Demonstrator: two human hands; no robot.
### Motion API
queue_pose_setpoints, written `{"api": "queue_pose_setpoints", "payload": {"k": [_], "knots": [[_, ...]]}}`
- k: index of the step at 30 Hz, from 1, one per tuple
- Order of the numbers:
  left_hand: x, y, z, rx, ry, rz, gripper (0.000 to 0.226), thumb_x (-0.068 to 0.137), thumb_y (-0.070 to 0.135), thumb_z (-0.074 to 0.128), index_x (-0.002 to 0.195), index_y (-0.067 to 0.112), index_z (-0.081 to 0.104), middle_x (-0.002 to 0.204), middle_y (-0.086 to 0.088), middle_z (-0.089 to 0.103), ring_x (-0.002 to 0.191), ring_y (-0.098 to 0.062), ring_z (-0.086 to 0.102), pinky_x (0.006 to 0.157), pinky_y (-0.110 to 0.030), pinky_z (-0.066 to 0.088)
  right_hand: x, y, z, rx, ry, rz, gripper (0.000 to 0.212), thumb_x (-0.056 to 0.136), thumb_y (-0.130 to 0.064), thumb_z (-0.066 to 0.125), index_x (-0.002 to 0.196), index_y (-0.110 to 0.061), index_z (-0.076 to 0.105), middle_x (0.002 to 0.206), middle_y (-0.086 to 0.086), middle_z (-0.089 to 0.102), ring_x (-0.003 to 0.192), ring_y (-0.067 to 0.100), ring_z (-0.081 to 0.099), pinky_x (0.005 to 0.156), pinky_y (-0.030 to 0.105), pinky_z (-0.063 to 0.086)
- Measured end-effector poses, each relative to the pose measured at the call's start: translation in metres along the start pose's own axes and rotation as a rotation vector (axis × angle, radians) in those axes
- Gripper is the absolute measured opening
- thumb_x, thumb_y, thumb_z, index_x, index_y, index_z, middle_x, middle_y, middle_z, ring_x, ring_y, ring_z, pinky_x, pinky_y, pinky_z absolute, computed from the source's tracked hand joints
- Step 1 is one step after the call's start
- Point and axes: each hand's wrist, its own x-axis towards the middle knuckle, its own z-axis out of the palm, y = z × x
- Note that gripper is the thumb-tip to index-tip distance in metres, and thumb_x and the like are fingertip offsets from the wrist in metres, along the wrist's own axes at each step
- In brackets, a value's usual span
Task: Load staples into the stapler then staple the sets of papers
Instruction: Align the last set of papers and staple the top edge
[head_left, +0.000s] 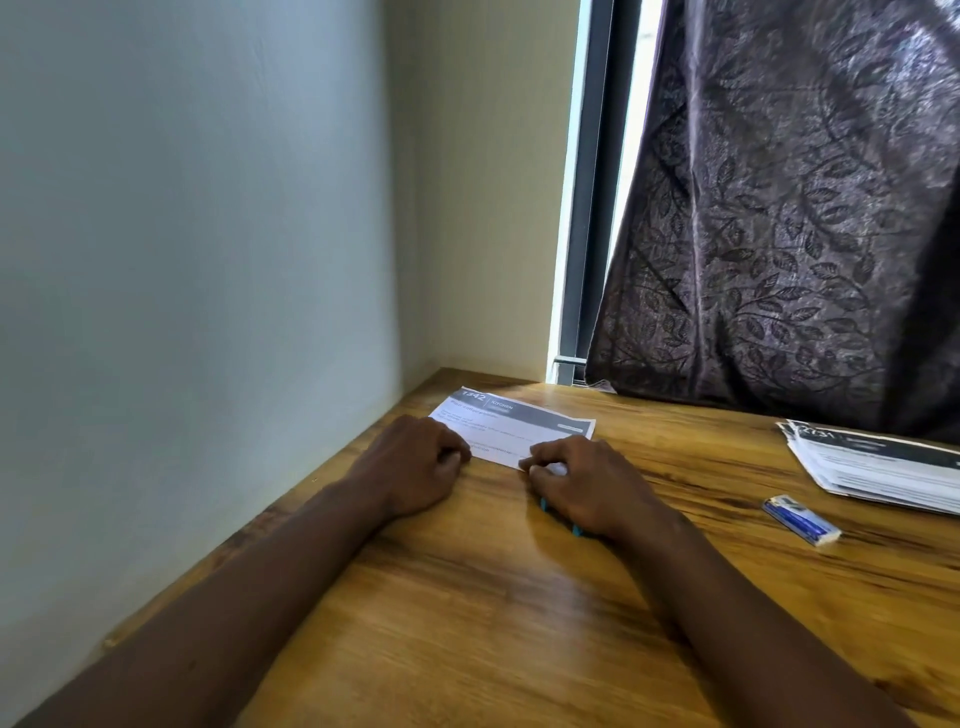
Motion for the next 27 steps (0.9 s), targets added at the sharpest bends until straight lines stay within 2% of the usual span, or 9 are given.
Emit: {"api": "queue_pose_setpoints", "payload": {"k": [6, 9, 12, 16, 21, 25, 27], "knots": [[-0.005, -0.03, -0.016, 0.025, 0.024, -0.176, 0.032, 0.088, 0.021, 0.055, 0.105, 0.031, 0.08, 0.111, 0.01, 0.077, 0.106, -0.014, 0.068, 0.094, -0.029, 0.052, -0.003, 0.0, -0.002, 0.012, 0.002, 0.009, 0.038, 0.086, -0.051, 0.055, 0.117, -0.038, 0.072, 0.134, -0.012, 0.066, 0.117, 0.016, 0.061, 0.098, 0.042, 0.052], [-0.008, -0.038, -0.017, 0.038, 0.012, -0.213, 0.041, 0.084, 0.032, 0.044, 0.109, 0.031, 0.077, 0.113, 0.005, 0.076, 0.106, -0.016, 0.067, 0.094, -0.033, 0.053, -0.004, -0.001, -0.004, 0.008, -0.004, 0.009, 0.034, 0.088, -0.05, 0.057, 0.116, -0.038, 0.073, 0.133, -0.012, 0.066, 0.117, 0.016, 0.061, 0.099, 0.043, 0.052], [-0.011, -0.033, -0.012, 0.078, 0.0, -0.176, 0.036, 0.089, 0.038, 0.045, 0.108, 0.026, 0.073, 0.107, 0.001, 0.073, 0.106, -0.022, 0.063, 0.088, -0.035, 0.052, -0.005, -0.002, -0.005, -0.008, -0.007, 0.001, 0.032, 0.091, -0.048, 0.058, 0.116, -0.038, 0.073, 0.134, -0.011, 0.066, 0.12, 0.016, 0.059, 0.103, 0.044, 0.048], [-0.009, -0.018, -0.007, 0.12, 0.069, -0.065, 0.035, 0.094, 0.033, 0.059, 0.127, 0.023, 0.066, 0.127, 0.003, 0.068, 0.121, -0.021, 0.056, 0.1, -0.036, 0.046, -0.006, -0.004, -0.006, -0.019, -0.023, -0.022, 0.033, 0.097, -0.047, 0.054, 0.123, -0.036, 0.071, 0.14, -0.009, 0.062, 0.128, 0.016, 0.054, 0.11, 0.044, 0.041], [0.0, 0.002, 0.012, 0.061, -0.023, 0.026, 0.027, 0.092, 0.02, 0.056, 0.113, 0.027, 0.071, 0.117, 0.005, 0.069, 0.113, -0.017, 0.06, 0.095, -0.032, 0.047, -0.001, -0.002, -0.005, 0.003, -0.046, -0.009, 0.044, 0.096, -0.038, 0.038, 0.133, -0.04, 0.063, 0.142, 0.0, 0.058, 0.124, 0.018, 0.052, 0.109, 0.047, 0.042], [0.005, 0.024, 0.022, 0.037, -0.071, 0.073, 0.033, 0.096, 0.026, 0.051, 0.125, 0.027, 0.066, 0.126, 0.005, 0.064, 0.12, -0.017, 0.055, 0.1, -0.038, 0.047, 0.0, -0.003, -0.01, 0.042, -0.094, -0.006, 0.048, 0.094, -0.022, 0.043, 0.139, -0.034, 0.053, 0.144, -0.005, 0.058, 0.132, 0.019, 0.05, 0.111, 0.05, 0.04], [0.009, 0.029, 0.025, 0.022, -0.077, 0.02, 0.04, 0.096, 0.033, 0.051, 0.135, 0.025, 0.059, 0.135, 0.003, 0.058, 0.128, -0.019, 0.051, 0.105, -0.04, 0.044, 0.002, -0.002, -0.012, 0.046, -0.112, 0.005, 0.05, 0.092, -0.015, 0.046, 0.139, -0.031, 0.051, 0.145, -0.007, 0.059, 0.136, 0.018, 0.048, 0.113, 0.05, 0.037]]}}
